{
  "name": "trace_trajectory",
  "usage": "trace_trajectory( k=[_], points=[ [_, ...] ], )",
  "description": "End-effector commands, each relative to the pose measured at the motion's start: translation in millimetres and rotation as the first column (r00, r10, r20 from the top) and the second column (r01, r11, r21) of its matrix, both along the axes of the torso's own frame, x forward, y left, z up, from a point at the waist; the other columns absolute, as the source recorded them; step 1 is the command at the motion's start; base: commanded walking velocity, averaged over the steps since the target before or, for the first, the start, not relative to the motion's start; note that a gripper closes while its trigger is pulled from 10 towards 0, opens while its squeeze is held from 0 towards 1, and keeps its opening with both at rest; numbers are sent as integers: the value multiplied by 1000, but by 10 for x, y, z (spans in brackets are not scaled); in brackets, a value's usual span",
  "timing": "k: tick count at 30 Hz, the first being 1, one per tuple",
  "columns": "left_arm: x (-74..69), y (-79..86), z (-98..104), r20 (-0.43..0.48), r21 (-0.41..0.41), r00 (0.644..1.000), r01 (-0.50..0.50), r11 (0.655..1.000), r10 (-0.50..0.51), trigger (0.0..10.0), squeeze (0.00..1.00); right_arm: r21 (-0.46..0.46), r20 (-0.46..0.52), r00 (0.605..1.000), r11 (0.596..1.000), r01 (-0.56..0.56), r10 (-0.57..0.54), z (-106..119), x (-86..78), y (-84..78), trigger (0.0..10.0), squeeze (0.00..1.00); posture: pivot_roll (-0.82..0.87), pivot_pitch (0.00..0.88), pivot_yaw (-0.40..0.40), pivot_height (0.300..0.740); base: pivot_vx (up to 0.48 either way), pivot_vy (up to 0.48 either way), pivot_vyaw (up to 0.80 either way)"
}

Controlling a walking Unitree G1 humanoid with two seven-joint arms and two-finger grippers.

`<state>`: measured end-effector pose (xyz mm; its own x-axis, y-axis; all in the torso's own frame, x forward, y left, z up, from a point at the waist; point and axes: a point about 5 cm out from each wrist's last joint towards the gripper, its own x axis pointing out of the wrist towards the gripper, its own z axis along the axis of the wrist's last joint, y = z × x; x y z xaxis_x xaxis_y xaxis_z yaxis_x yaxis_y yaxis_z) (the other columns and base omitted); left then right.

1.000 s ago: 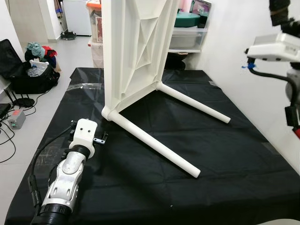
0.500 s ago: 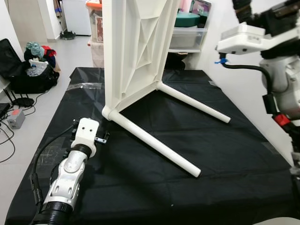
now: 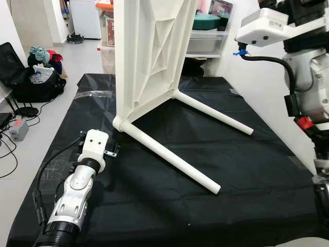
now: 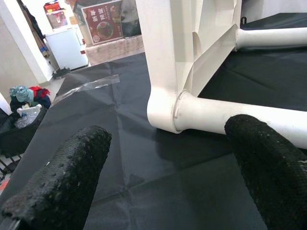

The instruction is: Building children table

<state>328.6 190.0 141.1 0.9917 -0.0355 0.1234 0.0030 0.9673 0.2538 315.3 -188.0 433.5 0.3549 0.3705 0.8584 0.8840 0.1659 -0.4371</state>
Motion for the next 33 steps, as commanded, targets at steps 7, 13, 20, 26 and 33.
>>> trace_trajectory(
  k=[7, 13, 20, 26, 33],
  points=[
    [13, -15, -32, -11, 17, 1000, 5, 1000, -4, 10000, 0, 4, 6, 999, 999, 51, -51, 173, 13, -46, 10000, 0, 23, 0, -94, 740, 0, 0, 0],
    [15, -13, -31, -13, 21, 1000, 6, 1000, -6, 10000, 0, 28, -14, 997, 996, 81, -80, 234, 81, -71, 10000, 0, 32, 0, -100, 740, 0, 0, 0],
    [3, 8, -35, -13, 22, 1000, 0, 1000, 0, 10000, 0, 61, -58, 993, 993, 104, -100, 196, 144, -122, 10000, 0, 35, 0, -103, 740, 0, 0, 0],
    [-1, 13, -37, -15, 24, 1000, -1, 1000, 1, 10000, 0, 170, -157, 986, 982, 82, -55, 140, 227, -231, 0, 0, 40, 0, -102, 740, 0, 0, 0],
    [1, 22, -39, -17, 29, 1000, -5, 1000, 5, 10000, 0, 198, -172, 985, 979, 39, -5, 131, 243, -251, 0, 0, 40, 0, -103, 740, 0, 0, 0]
  ],
)
